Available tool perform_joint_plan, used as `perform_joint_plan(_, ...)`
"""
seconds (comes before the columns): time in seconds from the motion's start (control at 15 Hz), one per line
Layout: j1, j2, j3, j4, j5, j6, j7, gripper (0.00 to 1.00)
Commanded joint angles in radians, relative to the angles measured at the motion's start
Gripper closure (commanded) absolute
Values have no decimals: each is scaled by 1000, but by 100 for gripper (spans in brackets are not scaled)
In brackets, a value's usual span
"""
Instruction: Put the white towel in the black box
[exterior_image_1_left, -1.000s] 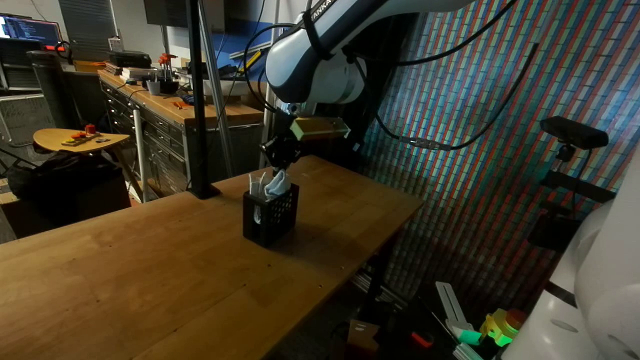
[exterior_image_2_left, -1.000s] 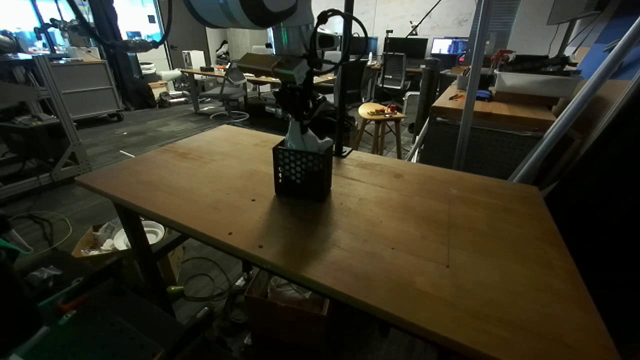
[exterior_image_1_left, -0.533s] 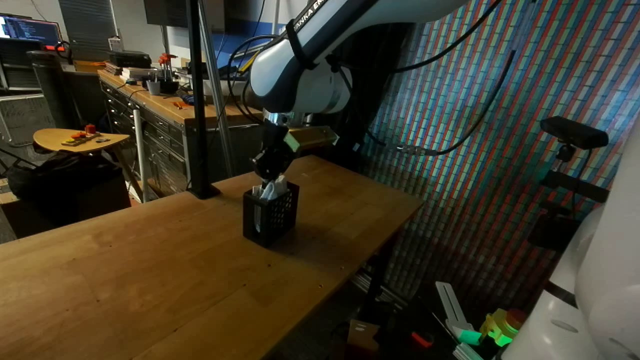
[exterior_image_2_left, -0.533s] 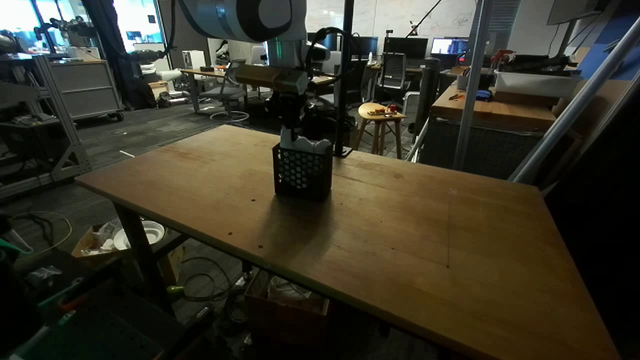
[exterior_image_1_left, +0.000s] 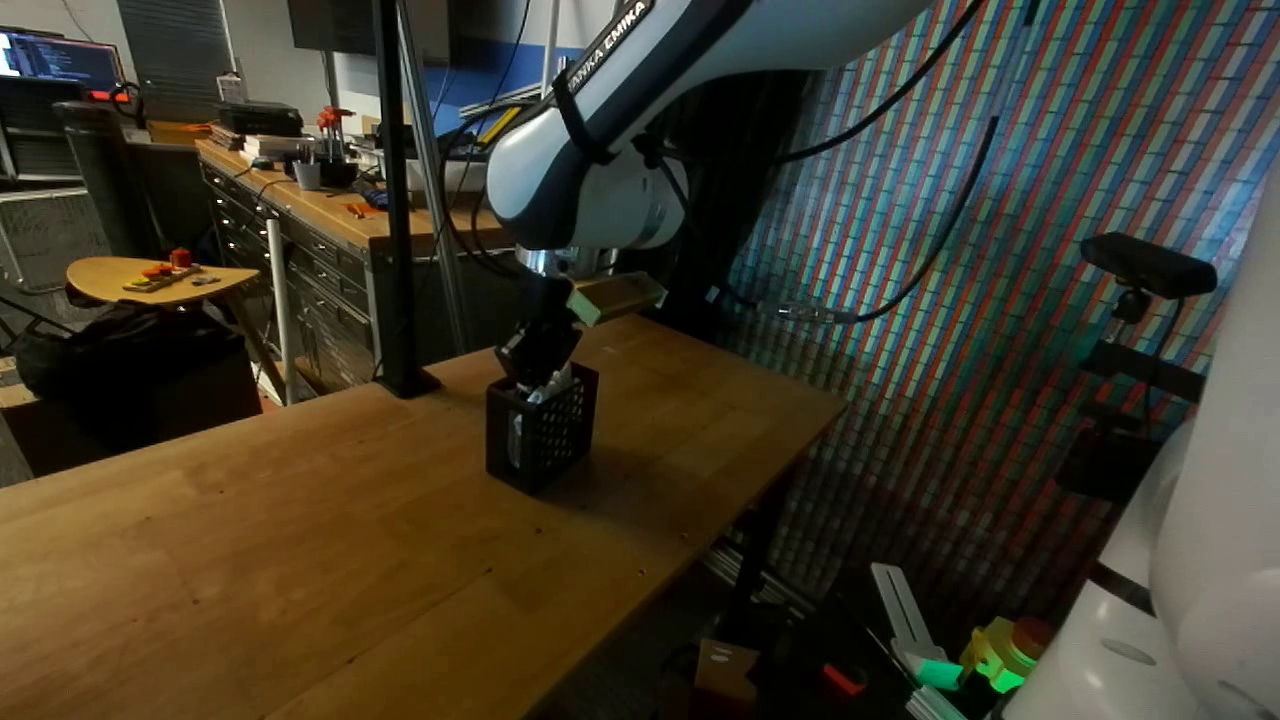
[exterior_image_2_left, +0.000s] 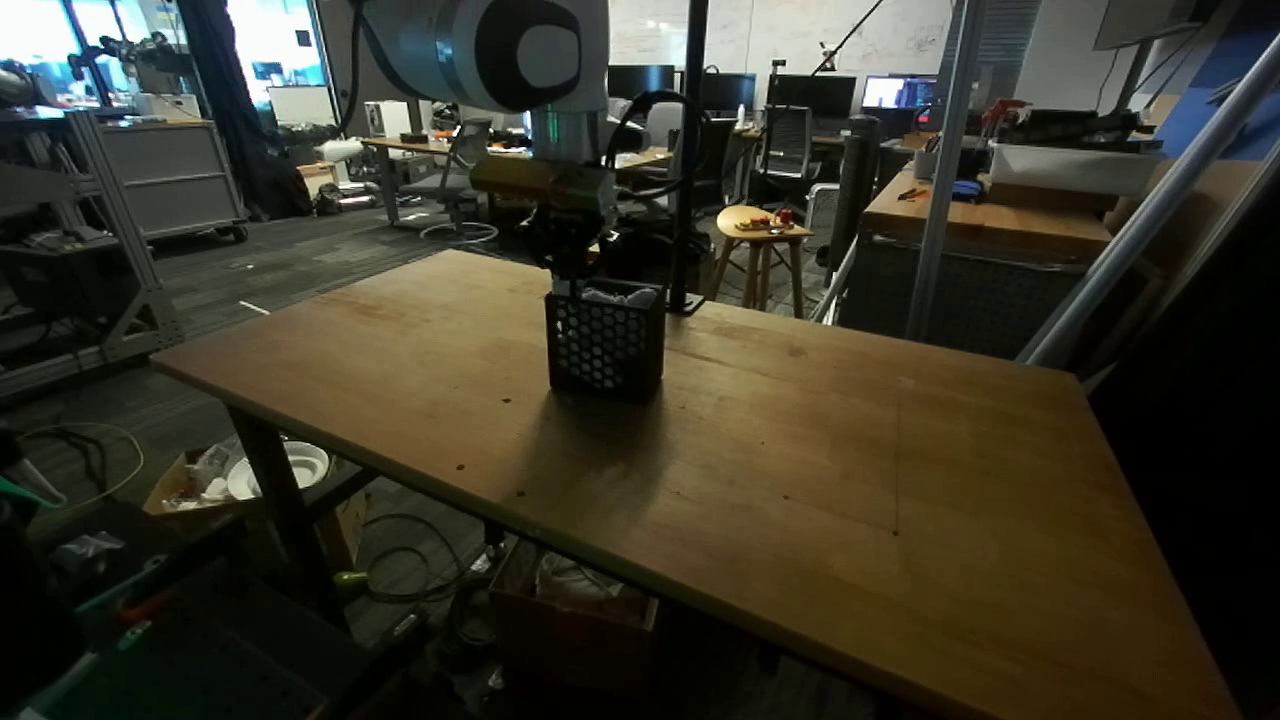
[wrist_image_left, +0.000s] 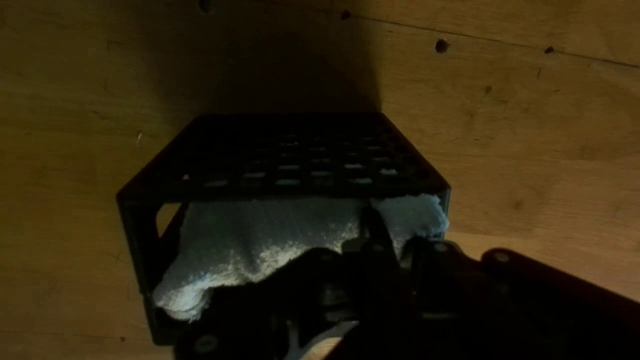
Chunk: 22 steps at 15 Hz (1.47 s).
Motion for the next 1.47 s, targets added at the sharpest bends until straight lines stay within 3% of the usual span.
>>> perform_joint_plan(0.0,-18,22,13,50,34,-48,-72,89)
perform_joint_plan(0.6,-49,53,-13,148,-32,-156,-176,89)
perform_joint_plan(1.4,-91,202,21,261,2,-193,-376,89)
